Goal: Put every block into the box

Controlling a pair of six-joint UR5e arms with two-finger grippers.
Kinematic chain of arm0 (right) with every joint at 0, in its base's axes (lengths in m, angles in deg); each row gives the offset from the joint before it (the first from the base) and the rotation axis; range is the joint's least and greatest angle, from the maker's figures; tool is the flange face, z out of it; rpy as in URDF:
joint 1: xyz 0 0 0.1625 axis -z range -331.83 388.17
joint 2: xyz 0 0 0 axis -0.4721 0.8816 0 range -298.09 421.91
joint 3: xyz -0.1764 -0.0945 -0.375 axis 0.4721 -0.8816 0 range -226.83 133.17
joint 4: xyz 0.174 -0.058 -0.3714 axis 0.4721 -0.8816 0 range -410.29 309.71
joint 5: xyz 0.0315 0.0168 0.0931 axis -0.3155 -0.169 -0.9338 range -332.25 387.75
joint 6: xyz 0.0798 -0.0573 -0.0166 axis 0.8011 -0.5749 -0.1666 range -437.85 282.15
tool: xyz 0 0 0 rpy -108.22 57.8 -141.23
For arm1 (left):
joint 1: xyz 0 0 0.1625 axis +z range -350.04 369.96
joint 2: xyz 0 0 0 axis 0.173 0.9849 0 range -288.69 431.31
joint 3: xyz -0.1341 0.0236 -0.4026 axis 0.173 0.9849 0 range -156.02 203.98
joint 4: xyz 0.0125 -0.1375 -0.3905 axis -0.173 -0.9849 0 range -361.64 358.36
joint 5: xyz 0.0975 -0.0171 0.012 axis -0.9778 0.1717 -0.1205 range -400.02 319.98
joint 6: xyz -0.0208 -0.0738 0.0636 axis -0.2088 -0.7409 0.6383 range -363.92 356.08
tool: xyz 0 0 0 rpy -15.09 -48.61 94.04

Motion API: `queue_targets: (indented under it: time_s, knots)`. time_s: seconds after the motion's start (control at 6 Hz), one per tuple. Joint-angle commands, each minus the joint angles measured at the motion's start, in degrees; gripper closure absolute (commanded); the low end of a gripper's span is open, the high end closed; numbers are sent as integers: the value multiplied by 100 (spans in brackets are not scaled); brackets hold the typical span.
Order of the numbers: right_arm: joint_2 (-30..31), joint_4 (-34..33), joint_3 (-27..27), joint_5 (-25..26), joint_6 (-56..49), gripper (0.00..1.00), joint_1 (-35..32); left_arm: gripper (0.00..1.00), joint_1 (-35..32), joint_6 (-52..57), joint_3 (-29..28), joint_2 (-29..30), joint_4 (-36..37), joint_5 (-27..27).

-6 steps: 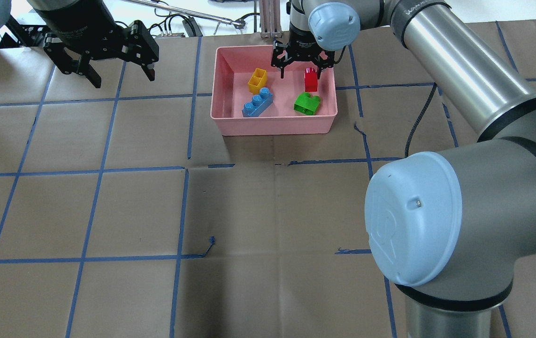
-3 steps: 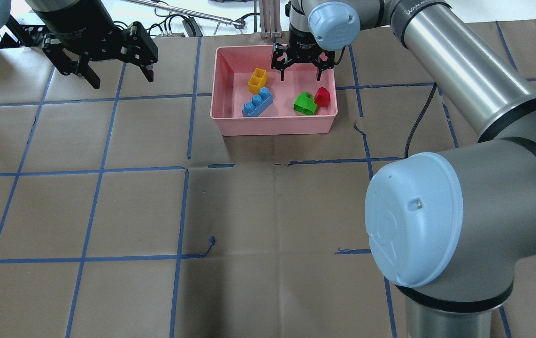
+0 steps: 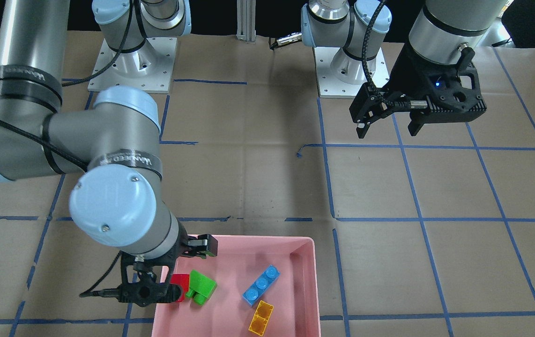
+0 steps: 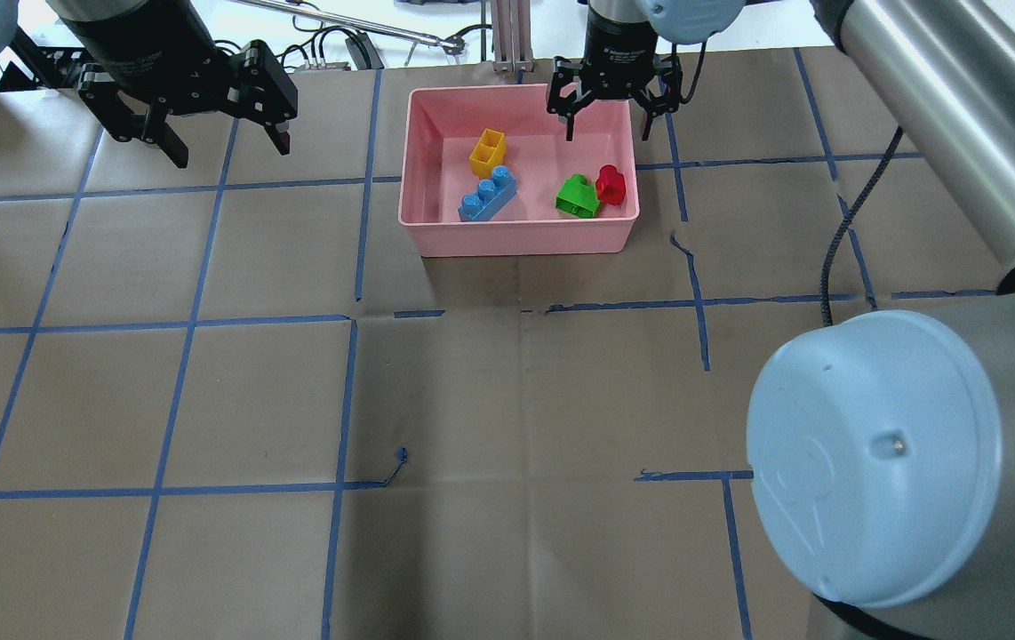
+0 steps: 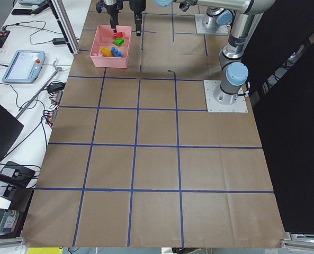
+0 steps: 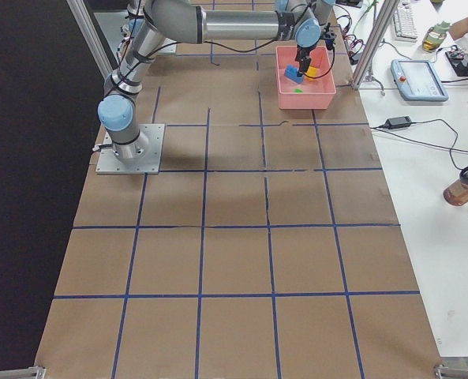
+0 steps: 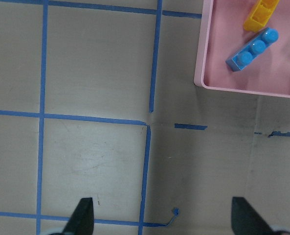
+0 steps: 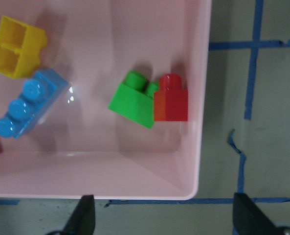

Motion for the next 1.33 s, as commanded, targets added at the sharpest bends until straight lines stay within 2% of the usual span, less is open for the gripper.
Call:
queue_targets:
  time_s: [0.0, 0.33, 0.5, 1.17]
  knots:
    - [1169, 259, 987, 232, -283, 0, 299, 1, 0, 0, 0, -11, 5, -1]
    - [2410, 146, 2236, 242, -257, 0, 326, 1, -9, 0, -9, -11, 5, -1]
    - [2703, 144, 2442, 242, -257, 0, 370, 1, 0, 0, 0, -11, 5, -9]
    - [2794, 206, 2391, 259, -266, 0, 510, 1, -9, 0, 0, -3, 5, -10]
